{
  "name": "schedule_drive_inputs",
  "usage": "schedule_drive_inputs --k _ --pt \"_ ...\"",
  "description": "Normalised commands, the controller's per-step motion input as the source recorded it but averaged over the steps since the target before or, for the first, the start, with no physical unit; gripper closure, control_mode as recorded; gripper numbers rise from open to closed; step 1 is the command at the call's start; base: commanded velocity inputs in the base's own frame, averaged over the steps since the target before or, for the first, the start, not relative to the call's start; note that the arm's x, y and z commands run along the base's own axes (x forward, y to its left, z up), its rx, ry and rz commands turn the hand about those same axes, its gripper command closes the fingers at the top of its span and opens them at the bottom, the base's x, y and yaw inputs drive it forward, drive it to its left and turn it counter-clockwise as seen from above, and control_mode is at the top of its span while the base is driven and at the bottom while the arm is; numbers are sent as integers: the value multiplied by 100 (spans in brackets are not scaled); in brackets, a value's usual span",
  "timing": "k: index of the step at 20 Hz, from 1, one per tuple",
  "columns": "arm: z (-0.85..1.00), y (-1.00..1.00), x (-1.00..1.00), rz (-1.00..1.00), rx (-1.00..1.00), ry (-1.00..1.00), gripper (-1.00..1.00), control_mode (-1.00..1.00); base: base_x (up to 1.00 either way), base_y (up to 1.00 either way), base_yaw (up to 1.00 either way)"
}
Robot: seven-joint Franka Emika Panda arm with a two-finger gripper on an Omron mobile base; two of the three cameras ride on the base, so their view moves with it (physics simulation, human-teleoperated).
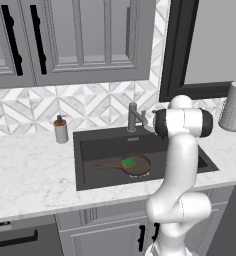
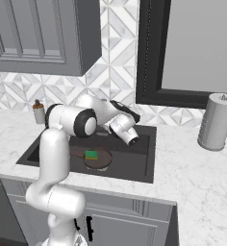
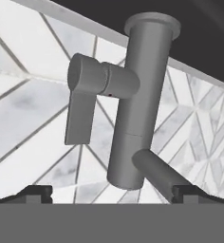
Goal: Pick the pan and sponge and place them into the sink. Then turn on the water.
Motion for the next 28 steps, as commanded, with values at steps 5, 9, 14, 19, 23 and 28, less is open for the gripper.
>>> schedule_drive_inputs --k 5,9,14,19,23,28 --pt "-30 0 44 -1 0 0 -100 -100 0 0 0" --pt "-23 0 43 -1 0 0 -100 -100 0 0 0" --pt "-12 0 45 -1 1 0 -100 -100 0 0 0" --pt "-5 0 44 -1 1 0 -100 -100 0 0 0" --pt "-3 0 34 -2 1 0 -100 -100 0 0 0" --pt "0 0 20 -5 6 0 -100 -100 0 0 0"
